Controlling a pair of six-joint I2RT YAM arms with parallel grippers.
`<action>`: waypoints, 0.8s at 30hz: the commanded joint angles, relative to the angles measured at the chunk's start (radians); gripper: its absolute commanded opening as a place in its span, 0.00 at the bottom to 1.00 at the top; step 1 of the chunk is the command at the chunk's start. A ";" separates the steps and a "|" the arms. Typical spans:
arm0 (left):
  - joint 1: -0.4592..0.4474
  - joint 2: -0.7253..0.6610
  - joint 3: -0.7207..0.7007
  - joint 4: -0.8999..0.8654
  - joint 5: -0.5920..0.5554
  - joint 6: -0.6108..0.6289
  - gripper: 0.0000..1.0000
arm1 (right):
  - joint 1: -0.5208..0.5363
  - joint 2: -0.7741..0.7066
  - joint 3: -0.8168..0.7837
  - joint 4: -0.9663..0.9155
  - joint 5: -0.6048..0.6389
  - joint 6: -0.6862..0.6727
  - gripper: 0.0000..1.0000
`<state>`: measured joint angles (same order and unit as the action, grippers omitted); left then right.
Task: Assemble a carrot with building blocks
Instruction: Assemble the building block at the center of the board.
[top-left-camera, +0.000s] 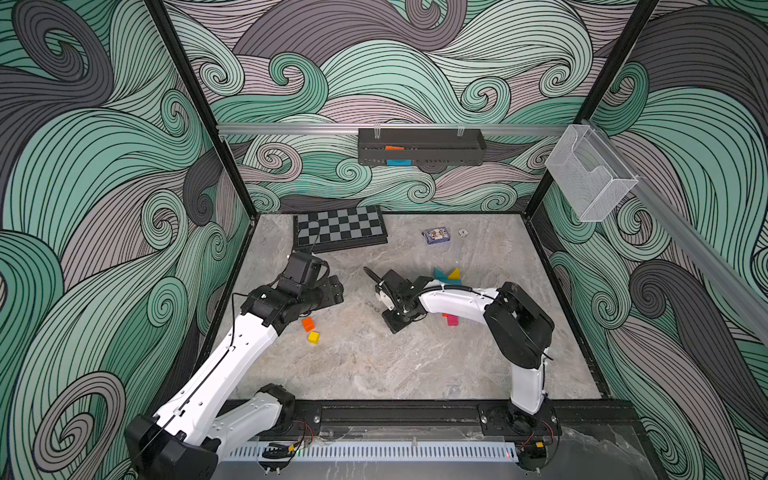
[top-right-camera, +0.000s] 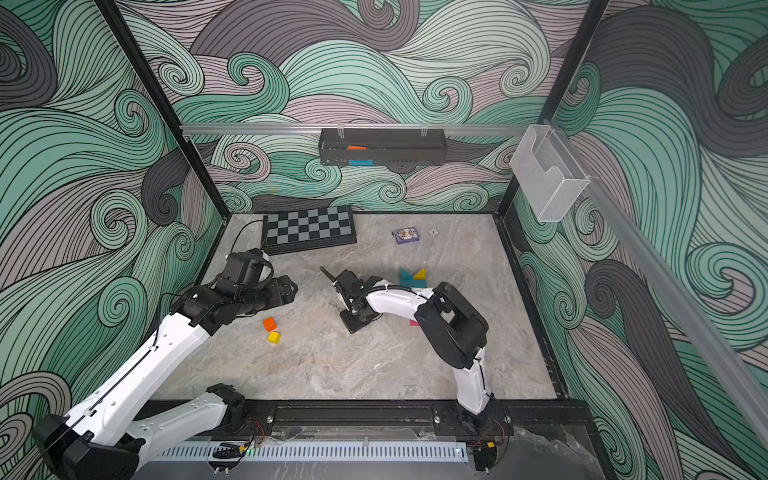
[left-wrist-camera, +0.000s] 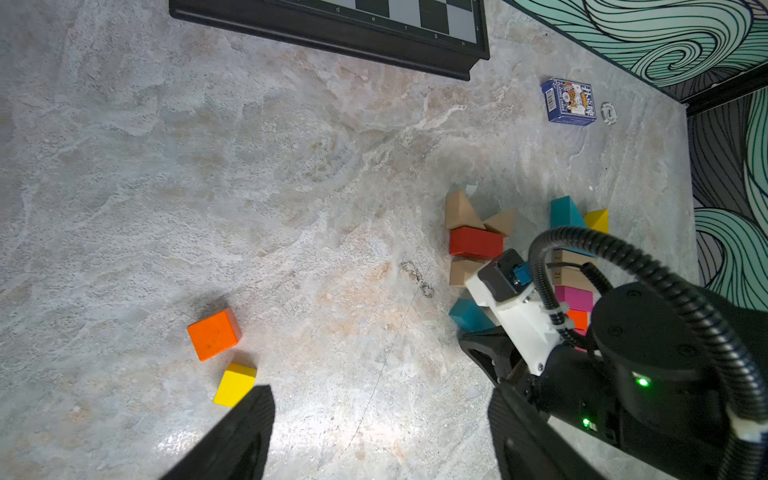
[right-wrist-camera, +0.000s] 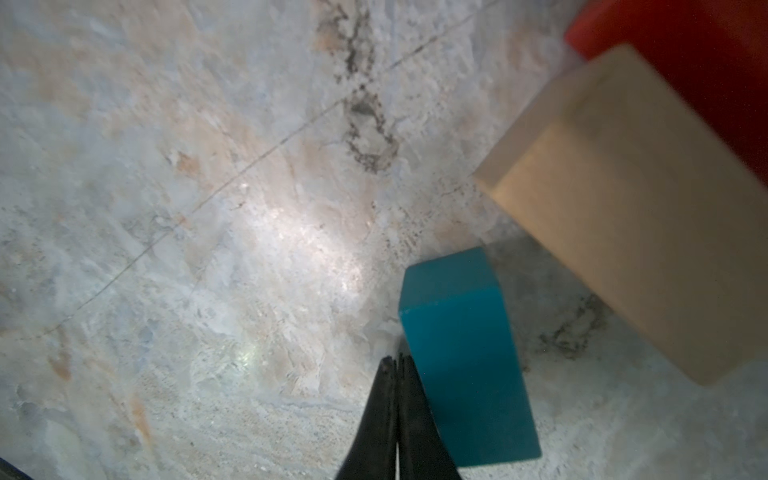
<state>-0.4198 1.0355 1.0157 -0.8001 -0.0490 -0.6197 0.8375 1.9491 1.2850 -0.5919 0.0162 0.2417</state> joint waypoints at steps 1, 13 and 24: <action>0.012 0.013 0.018 -0.001 0.006 0.016 0.85 | -0.008 0.013 0.024 -0.030 0.051 -0.022 0.07; 0.023 0.033 0.004 0.035 0.032 0.006 0.86 | -0.015 -0.020 -0.007 -0.060 0.080 -0.048 0.18; 0.044 0.050 0.007 0.054 0.043 -0.014 0.99 | -0.029 0.004 0.016 -0.057 0.111 -0.071 0.14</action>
<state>-0.3878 1.0794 1.0157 -0.7650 -0.0181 -0.6224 0.8135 1.9488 1.2819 -0.6353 0.1036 0.1860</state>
